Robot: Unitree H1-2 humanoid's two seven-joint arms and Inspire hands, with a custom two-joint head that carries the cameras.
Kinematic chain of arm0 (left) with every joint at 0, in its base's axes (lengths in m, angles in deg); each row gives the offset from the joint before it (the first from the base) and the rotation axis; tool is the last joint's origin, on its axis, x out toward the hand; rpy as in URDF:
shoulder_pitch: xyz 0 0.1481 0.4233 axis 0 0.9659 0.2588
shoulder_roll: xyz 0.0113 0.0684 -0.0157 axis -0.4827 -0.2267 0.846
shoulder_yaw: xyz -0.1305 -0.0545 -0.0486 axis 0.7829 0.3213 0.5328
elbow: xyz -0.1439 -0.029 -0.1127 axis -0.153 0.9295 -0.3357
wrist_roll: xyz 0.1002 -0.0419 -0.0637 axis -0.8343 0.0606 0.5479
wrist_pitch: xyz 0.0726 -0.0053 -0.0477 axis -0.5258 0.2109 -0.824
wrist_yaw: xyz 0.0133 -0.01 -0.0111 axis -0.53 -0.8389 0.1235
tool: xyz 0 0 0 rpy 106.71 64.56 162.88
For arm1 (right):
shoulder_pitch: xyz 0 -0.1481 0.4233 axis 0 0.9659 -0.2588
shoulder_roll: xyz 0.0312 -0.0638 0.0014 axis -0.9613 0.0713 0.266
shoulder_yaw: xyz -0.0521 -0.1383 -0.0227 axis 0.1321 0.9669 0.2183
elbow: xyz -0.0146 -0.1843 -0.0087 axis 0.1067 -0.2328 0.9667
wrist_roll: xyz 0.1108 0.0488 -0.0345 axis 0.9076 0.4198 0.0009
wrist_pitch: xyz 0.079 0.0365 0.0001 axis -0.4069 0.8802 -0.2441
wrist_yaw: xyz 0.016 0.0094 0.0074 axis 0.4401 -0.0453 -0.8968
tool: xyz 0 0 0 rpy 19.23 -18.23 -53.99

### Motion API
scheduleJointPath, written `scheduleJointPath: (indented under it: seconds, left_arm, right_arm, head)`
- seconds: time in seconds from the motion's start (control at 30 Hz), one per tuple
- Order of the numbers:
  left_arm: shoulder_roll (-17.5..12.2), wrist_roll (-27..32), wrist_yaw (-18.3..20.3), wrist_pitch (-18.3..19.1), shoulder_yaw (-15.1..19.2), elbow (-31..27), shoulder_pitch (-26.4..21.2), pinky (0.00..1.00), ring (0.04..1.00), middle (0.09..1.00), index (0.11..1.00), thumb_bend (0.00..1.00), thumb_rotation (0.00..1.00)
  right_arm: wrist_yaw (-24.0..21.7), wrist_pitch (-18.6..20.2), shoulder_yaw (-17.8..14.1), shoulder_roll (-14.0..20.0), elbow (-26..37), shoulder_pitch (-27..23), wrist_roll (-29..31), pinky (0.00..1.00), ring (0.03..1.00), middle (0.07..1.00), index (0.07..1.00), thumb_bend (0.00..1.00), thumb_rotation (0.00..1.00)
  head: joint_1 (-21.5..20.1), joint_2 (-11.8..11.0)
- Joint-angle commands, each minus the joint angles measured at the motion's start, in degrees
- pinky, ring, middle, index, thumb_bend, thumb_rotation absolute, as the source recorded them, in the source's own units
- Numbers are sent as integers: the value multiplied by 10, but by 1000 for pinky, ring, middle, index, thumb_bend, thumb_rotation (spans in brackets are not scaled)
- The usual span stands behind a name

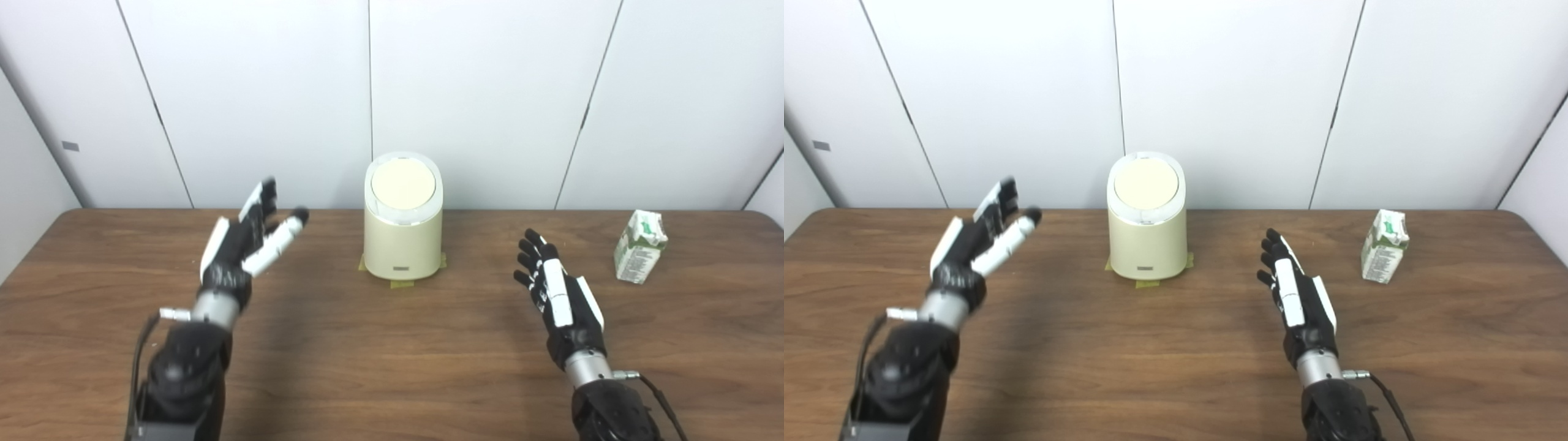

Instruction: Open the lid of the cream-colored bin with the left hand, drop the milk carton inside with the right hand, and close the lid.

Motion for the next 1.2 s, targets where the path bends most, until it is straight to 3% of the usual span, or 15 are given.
scheduleJointPath:
  seconds: [0.0,0.17,0.33,0.53,0.73,0.9,1.17]
  left_arm:
    - [-12,-40,9,3,-13,3,-54,891,974,996,1000,741,481]
    - [-12,-104,53,3,-15,58,-128,894,973,1000,1000,798,429]
    - [13,-156,92,3,5,136,-201,885,969,1000,1000,833,335]
    - [24,-222,119,3,-20,241,-275,894,992,1000,1000,858,262]
    - [38,-264,106,3,-51,317,-323,899,1000,1000,1000,894,166]
    - [47,-279,65,-3,-97,371,-346,839,998,1000,1000,906,146]
    - [31,-309,27,-37,-179,429,-365,752,942,996,982,937,100]
  right_arm:
    - [-1,-12,-8,2,13,-23,8,883,927,928,930,653,1000]
    - [-8,-16,-13,6,4,-26,14,889,929,927,932,653,1000]
    - [-9,-18,-13,9,-1,-25,16,883,926,925,924,658,1000]
    - [-10,-23,-10,12,-4,-24,14,877,927,924,917,654,1000]
    - [-4,-11,-3,7,6,-20,9,887,930,925,920,663,1000]
    - [-1,-10,-4,5,4,-21,9,875,921,917,912,670,1000]
    - [-1,-4,0,4,6,-26,6,881,927,922,920,674,1000]
  head:
    - [1,-1]
    - [0,-1]
    - [4,-1]
    - [-8,1]
    - [-7,1]
    - [-4,2]
    - [2,8]
